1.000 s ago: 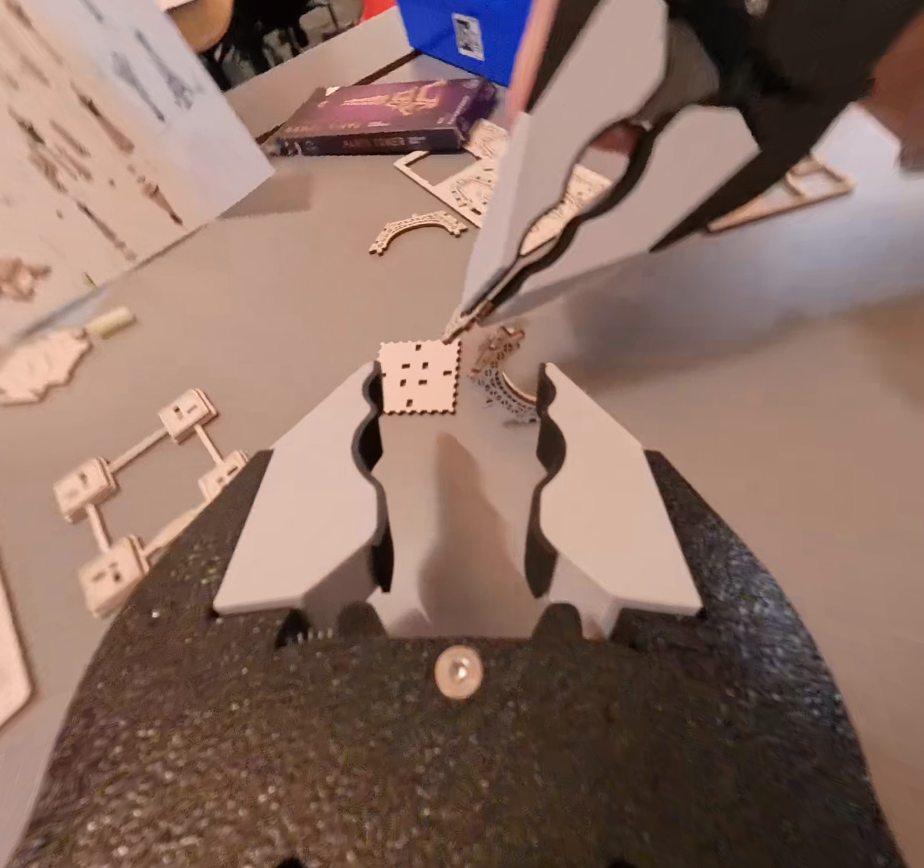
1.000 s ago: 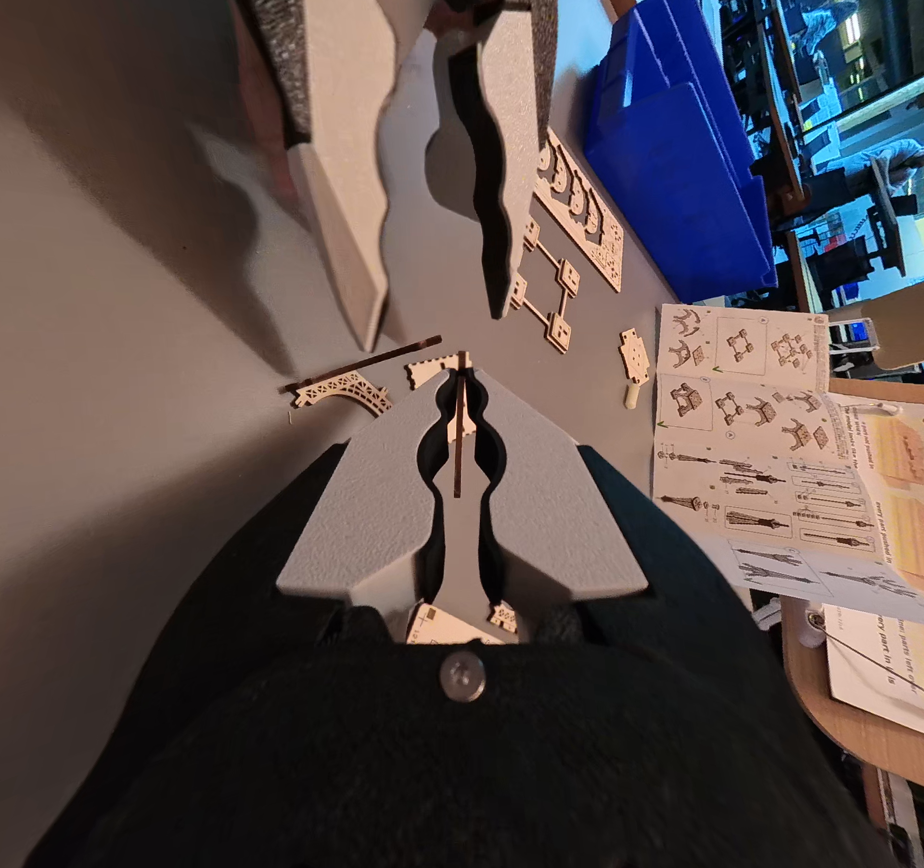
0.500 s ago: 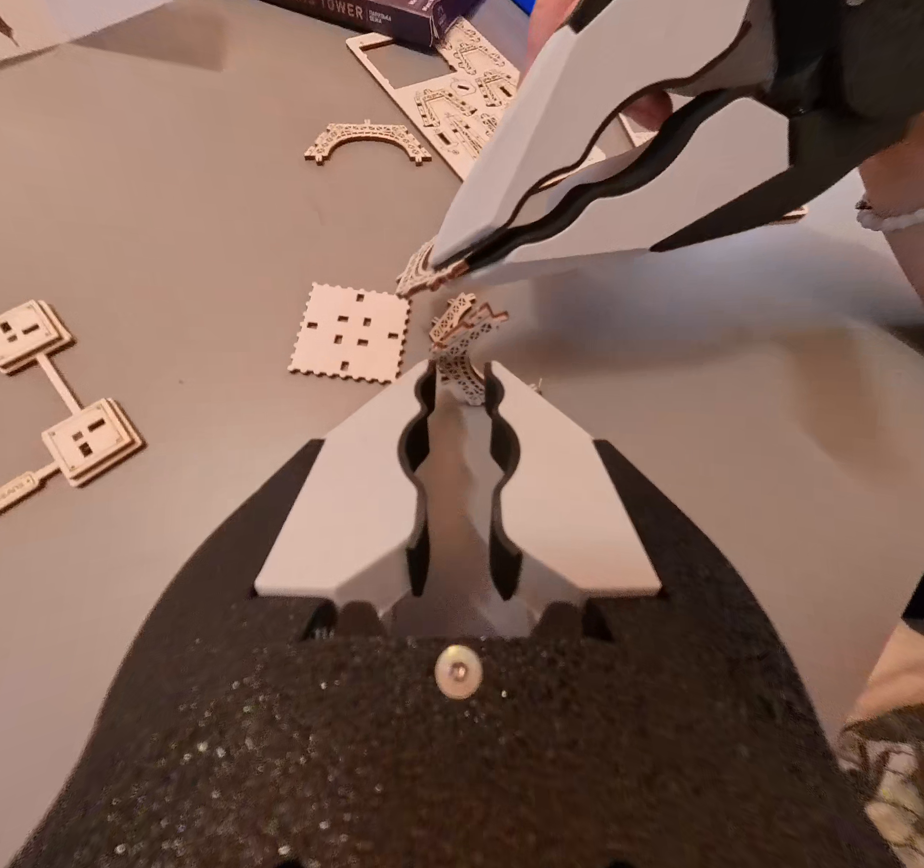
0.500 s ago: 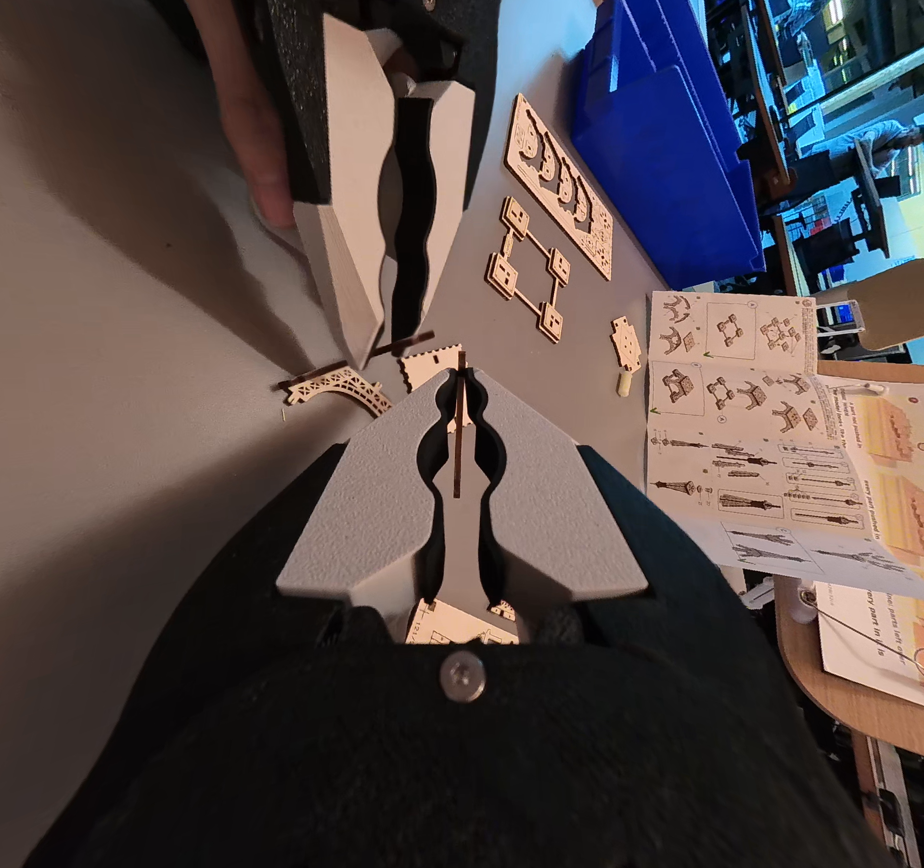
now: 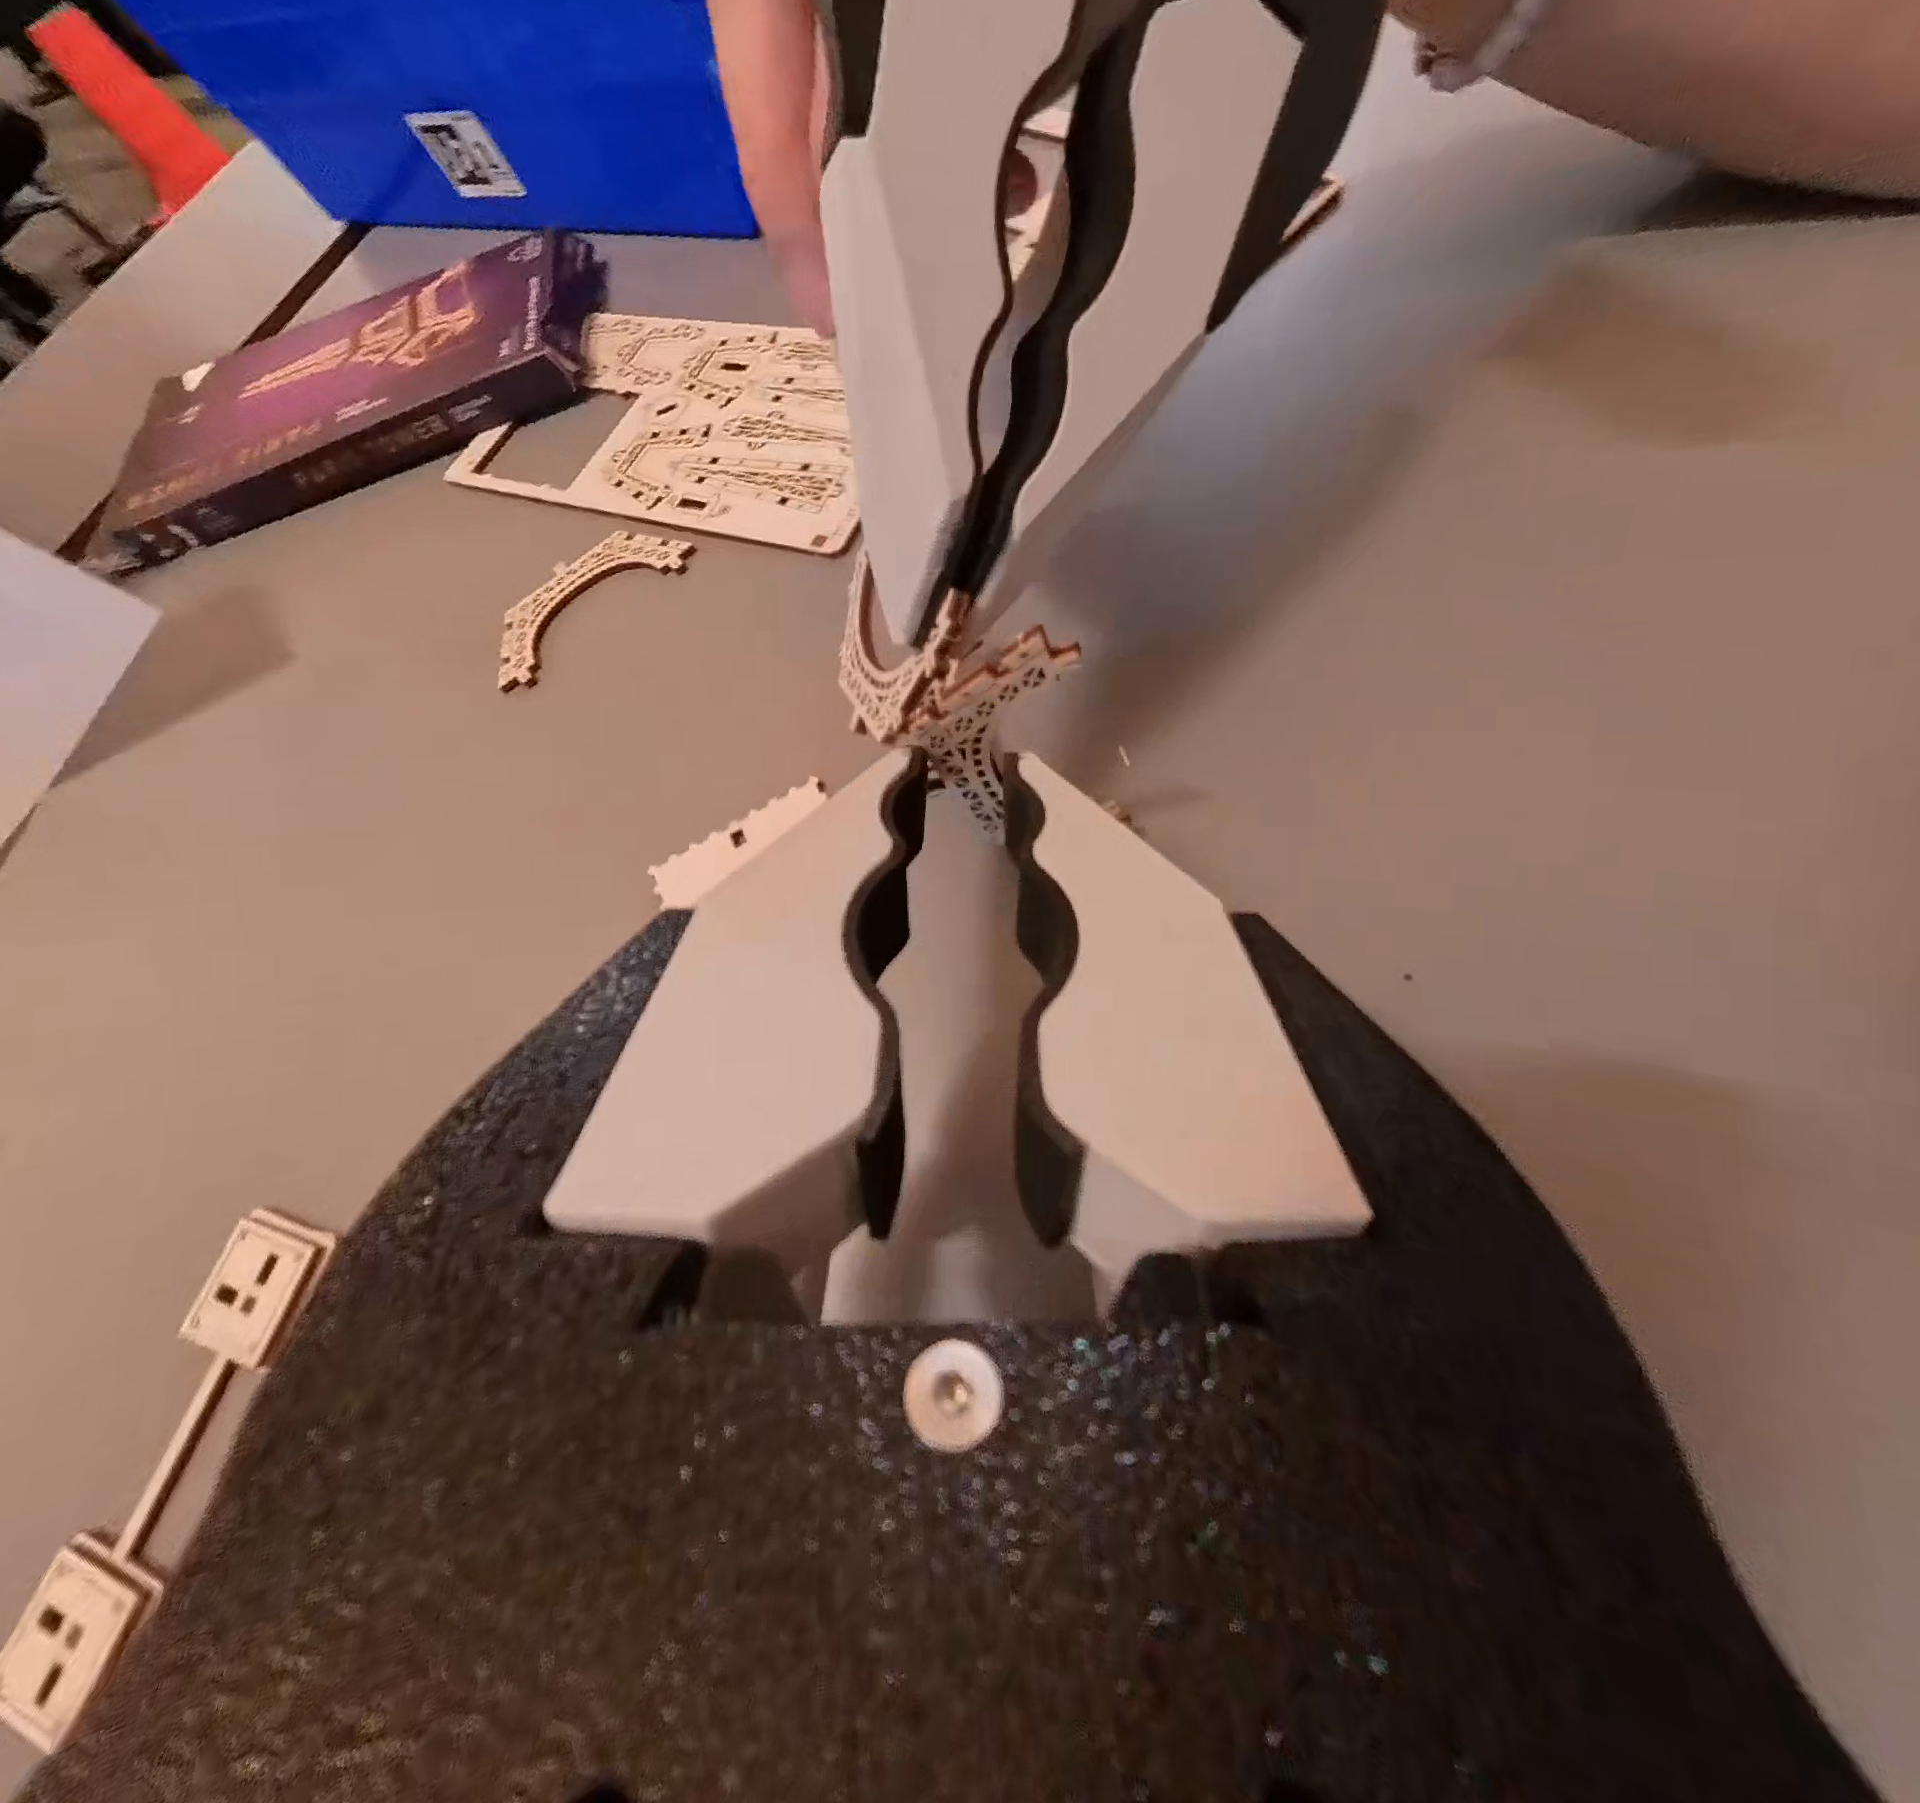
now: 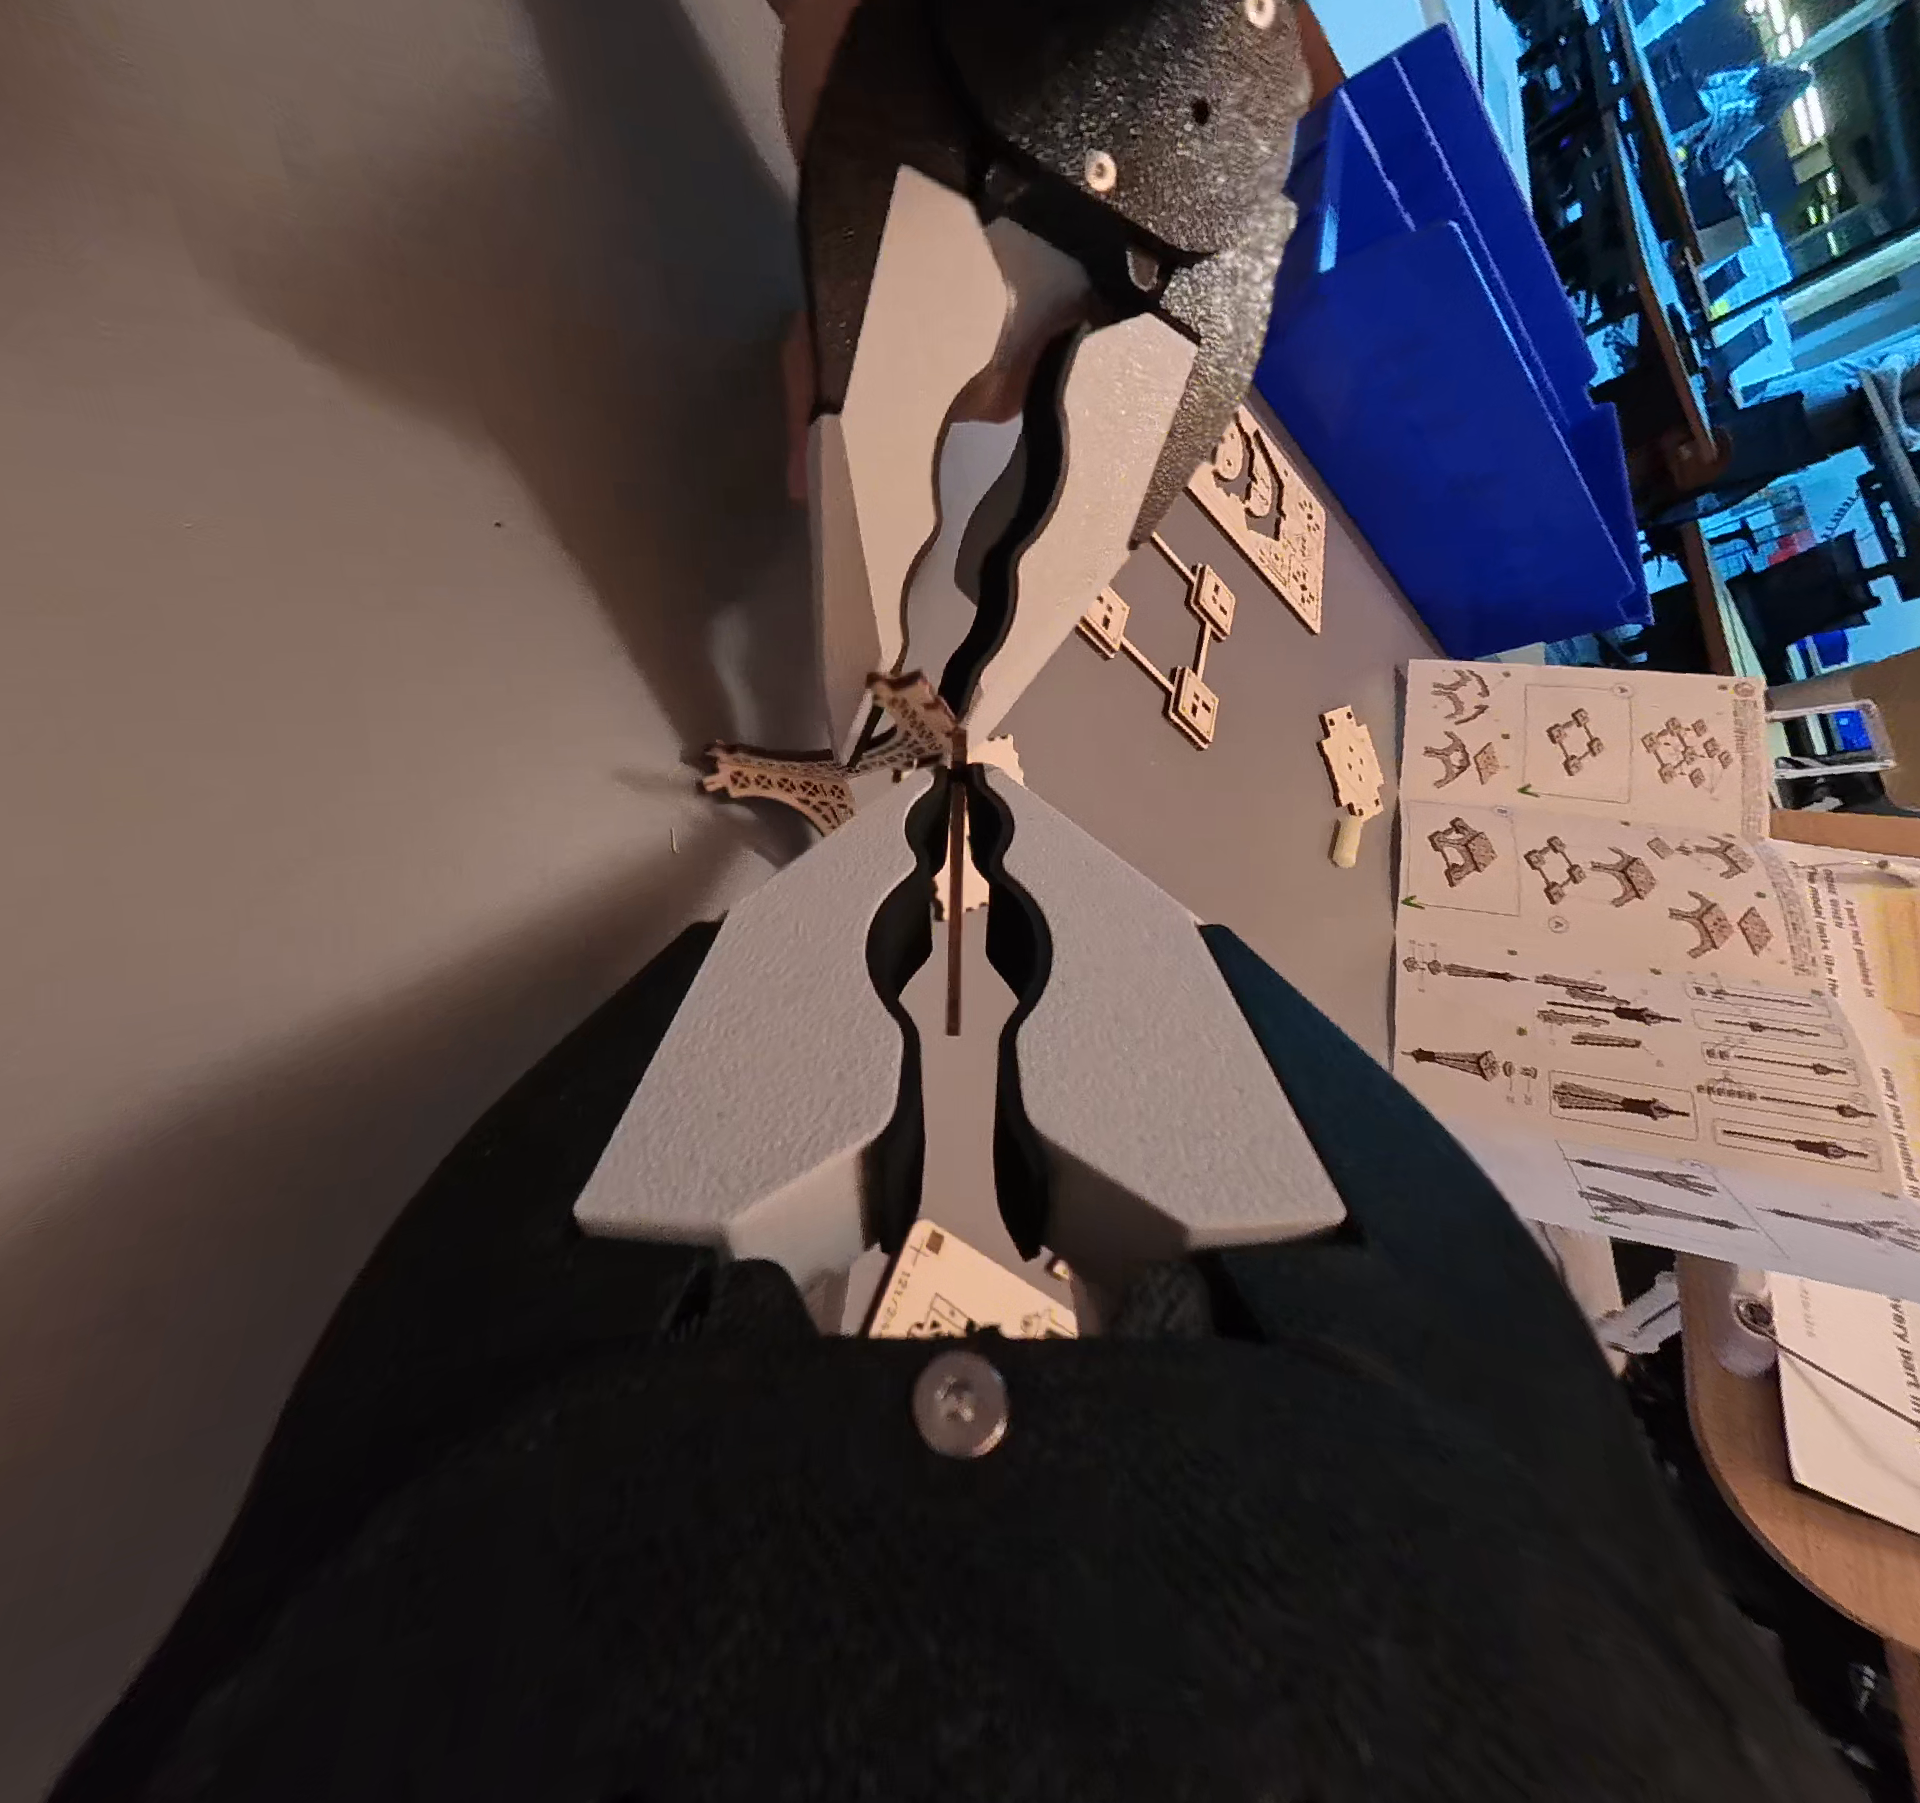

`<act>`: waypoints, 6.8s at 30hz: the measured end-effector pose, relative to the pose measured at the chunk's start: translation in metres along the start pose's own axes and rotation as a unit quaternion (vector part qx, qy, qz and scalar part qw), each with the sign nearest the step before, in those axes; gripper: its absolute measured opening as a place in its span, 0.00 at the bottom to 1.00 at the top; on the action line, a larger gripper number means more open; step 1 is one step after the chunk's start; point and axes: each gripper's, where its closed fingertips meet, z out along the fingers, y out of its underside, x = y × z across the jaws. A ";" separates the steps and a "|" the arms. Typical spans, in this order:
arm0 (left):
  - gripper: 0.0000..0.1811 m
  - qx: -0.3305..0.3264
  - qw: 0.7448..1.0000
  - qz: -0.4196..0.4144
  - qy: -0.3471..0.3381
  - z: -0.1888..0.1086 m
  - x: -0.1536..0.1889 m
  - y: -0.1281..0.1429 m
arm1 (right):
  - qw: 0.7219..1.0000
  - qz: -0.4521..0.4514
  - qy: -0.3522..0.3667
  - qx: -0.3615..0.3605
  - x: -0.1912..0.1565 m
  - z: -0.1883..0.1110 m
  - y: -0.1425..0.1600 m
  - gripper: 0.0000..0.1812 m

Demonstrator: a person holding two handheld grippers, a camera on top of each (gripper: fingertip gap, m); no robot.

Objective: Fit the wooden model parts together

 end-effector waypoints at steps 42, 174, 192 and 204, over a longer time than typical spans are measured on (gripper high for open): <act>0.20 0.035 0.980 0.109 -0.163 -0.007 -0.030 -0.006 | 0.999 -0.001 0.046 -0.021 0.018 0.010 0.010 0.00; 0.01 -0.088 0.983 0.157 -0.028 0.006 -0.002 0.036 | 0.985 0.118 -0.052 -0.116 -0.017 0.006 0.055 0.10; 0.00 -0.073 0.986 0.147 -0.022 0.008 -0.001 0.032 | 0.969 0.211 -0.048 -0.119 -0.017 0.007 0.066 0.07; 0.00 -0.068 0.986 0.151 -0.024 0.008 0.001 0.029 | 0.964 0.236 -0.051 -0.108 -0.016 0.004 0.067 0.06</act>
